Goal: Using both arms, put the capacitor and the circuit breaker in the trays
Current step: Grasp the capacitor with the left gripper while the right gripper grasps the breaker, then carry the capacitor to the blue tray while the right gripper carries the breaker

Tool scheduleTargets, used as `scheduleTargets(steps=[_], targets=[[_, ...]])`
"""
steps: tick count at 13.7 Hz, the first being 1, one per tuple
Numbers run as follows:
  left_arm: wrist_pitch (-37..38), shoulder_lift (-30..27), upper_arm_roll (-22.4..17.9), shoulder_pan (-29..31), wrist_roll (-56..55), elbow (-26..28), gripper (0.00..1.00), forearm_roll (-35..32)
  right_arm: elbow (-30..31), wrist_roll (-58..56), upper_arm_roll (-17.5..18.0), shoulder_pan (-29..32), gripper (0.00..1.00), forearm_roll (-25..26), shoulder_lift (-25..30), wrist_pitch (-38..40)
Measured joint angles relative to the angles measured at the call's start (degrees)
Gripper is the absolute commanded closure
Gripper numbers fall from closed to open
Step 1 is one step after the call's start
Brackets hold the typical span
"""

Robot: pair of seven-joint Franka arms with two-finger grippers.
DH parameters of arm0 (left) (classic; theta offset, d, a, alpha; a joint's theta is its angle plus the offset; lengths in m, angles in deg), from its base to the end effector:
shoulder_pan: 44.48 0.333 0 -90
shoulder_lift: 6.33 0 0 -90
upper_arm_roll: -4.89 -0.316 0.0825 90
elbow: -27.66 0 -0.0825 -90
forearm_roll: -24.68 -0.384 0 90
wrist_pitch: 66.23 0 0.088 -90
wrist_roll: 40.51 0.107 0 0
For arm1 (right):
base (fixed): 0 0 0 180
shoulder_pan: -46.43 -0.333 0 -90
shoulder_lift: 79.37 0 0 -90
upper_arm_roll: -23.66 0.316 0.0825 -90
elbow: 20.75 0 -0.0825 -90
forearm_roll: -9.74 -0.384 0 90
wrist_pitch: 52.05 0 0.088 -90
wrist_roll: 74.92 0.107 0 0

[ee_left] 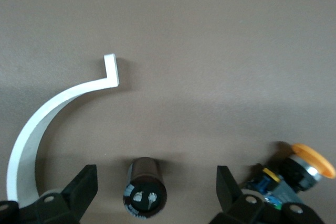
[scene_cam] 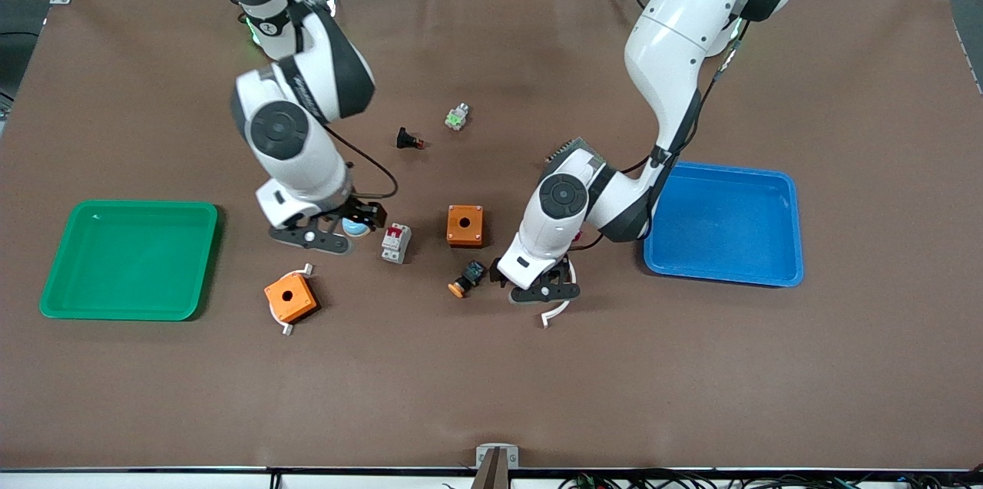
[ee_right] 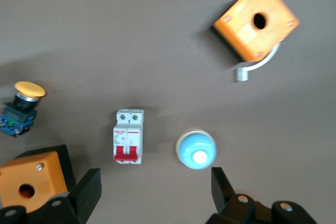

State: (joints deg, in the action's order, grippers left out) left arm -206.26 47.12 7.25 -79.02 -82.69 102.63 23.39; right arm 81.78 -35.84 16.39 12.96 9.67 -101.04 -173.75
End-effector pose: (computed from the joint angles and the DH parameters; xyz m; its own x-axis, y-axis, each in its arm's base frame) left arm 0.6149 -0.4515 0.1942 0.9846 0.1056 0.1393 0.0849 -0.9855 0.1470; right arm 0.5720 0.2882 0.3396 0.9764 -0.2159 -0.0028 -0.2153 -0.9746 0.0612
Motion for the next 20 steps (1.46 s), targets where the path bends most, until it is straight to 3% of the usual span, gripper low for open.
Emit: scheduleTargets(steps=[2, 6, 12, 14, 17, 18, 19, 20], targets=[[-0.01, 0.47, -0.11, -0.24, 0.0, -0.06, 0.09, 0.0, 0.01, 1.01, -0.02, -0.5, 0.1, 0.0, -2.94, -2.2], [0.0, 0.47, -0.19, -0.25, -0.02, -0.33, 0.41, 0.0, -0.03, 2.09, -0.03, -0.58, 0.12, -0.78, -6.97, -6.91], [0.07, 0.47, -0.22, -0.39, -0.02, -0.57, 0.76, -0.03, -0.29, 2.2, -0.02, -0.69, 0.2, -4.17, -11.66, -11.44], [0.09, 0.47, -0.22, -0.68, -0.02, -0.59, 0.86, -0.09, -0.97, 2.2, 0.02, -1.18, 0.36, -4.32, -13.27, -11.59], [0.32, 0.47, -0.27, -0.82, -0.02, -0.72, 0.93, -0.1, -1.63, 2.18, 0.02, -1.63, 0.79, -4.33, -14.18, -11.63], [0.72, 0.46, -0.33, -0.82, -0.02, -0.85, 0.98, -0.1, -1.72, 2.18, 0.01, -1.63, 0.9, -4.33, -14.18, -11.62], [1.16, 0.42, -0.42, -0.79, -0.02, -1.05, 0.99, -0.1, -1.89, 2.18, 0.01, -1.63, 0.96, -4.33, -14.19, -11.62], [2.02, 0.2, -0.54, -0.65, -0.02, -1.38, 1.0, -0.1, -2.14, 2.18, -0.04, -1.63, 0.96, -4.34, -14.19, -11.53]])
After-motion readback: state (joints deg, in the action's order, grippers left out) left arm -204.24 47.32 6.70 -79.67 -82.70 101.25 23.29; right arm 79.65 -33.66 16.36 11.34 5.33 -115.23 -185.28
